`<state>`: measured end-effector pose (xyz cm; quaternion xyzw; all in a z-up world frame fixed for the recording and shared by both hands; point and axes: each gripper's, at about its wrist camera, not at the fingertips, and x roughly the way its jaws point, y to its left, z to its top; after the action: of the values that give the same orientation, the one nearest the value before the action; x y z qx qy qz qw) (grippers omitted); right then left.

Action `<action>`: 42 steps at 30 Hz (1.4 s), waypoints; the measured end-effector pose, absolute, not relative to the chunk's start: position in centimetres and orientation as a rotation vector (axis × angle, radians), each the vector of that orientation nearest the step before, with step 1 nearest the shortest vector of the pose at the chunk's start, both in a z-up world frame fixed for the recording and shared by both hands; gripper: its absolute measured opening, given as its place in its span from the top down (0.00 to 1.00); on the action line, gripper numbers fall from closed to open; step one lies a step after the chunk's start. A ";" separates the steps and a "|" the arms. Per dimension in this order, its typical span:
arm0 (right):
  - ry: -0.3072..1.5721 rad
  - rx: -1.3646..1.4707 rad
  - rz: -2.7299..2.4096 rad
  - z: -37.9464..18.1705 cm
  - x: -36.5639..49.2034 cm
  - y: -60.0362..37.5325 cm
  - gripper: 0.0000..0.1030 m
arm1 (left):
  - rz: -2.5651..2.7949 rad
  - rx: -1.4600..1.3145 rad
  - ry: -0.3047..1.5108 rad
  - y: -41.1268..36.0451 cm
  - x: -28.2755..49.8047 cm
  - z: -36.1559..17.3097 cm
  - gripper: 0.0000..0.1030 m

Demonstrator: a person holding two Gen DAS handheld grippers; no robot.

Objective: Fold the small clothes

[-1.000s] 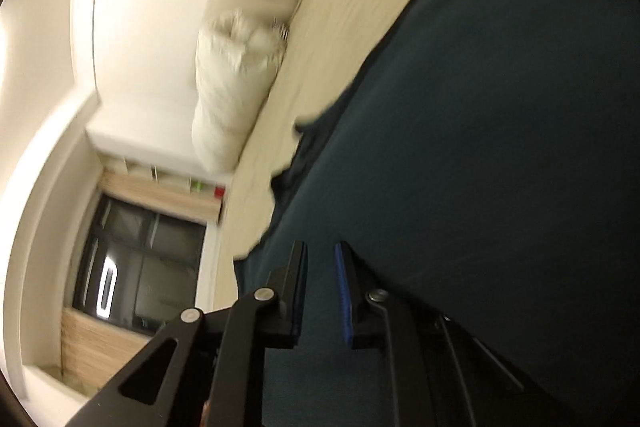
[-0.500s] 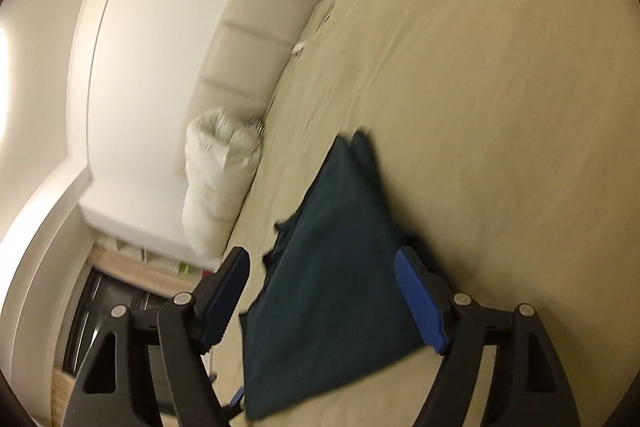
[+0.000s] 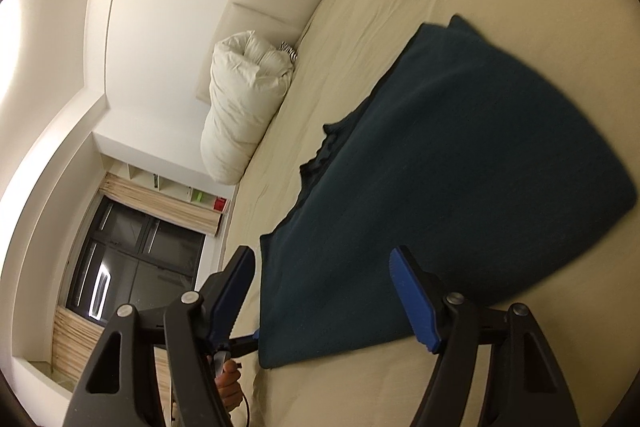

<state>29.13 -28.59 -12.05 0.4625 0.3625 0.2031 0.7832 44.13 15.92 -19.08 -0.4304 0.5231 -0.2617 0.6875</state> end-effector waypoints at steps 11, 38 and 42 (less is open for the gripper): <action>0.853 0.930 0.570 -11.7 31.8 -22.1 0.33 | -0.667 -0.949 1.232 14.1 44.1 -19.7 0.09; 1.038 0.864 0.649 -14.9 38.5 -17.9 0.40 | -0.516 -0.992 1.155 8.5 45.1 -17.1 0.84; 0.980 0.953 0.648 -13.9 38.6 -23.3 0.37 | -0.526 -0.768 1.092 0.6 47.4 -11.4 0.84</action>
<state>38.57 -23.34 -13.88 0.4322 0.4446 0.2939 0.7274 47.40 0.56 -11.37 -0.3517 0.5003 -0.2410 0.7536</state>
